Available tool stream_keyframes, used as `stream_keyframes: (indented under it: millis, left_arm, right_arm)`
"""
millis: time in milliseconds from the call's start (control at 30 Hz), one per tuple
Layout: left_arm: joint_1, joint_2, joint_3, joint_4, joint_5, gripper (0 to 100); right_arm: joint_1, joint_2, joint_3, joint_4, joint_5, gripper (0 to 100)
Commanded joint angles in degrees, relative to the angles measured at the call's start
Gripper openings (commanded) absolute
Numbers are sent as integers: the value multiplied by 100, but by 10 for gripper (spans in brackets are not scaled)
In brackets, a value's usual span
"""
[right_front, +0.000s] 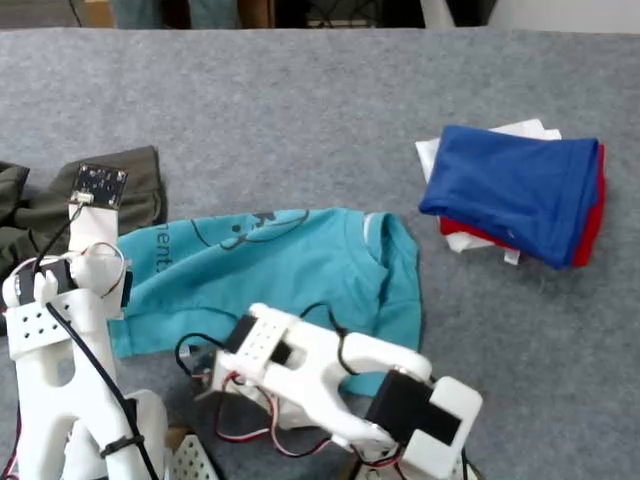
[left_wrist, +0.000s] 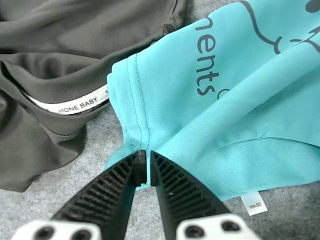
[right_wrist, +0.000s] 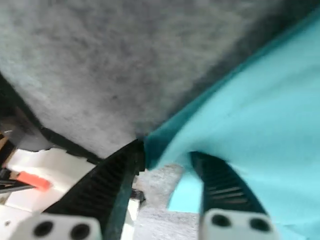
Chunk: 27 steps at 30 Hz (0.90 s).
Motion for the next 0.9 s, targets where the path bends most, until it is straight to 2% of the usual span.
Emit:
stream_keyframes:
  millis: [0, 133, 300, 467, 733, 867]
  left_arm:
    - [40, -44, -57, -26, 62, 43]
    - [40, -44, -57, -26, 62, 43]
    - [40, -44, -57, -26, 62, 43]
    - [40, -62, -66, -18, 62, 43]
    - [22, -88, -136, -18, 35, 43]
    - [-207, -53, -532, -9, 62, 42]
  right_arm:
    - [-79, 312, 215, -527, -44, 87]
    - [-26, 400, 207, -554, -53, 85]
    - [378, 400, 145, -510, -264, 84]
    - [818, 391, -242, 185, -255, 13]
    - [1451, 338, -1007, 1055, -202, 22]
    - [2145, -365, -1657, 1855, 149, 22]
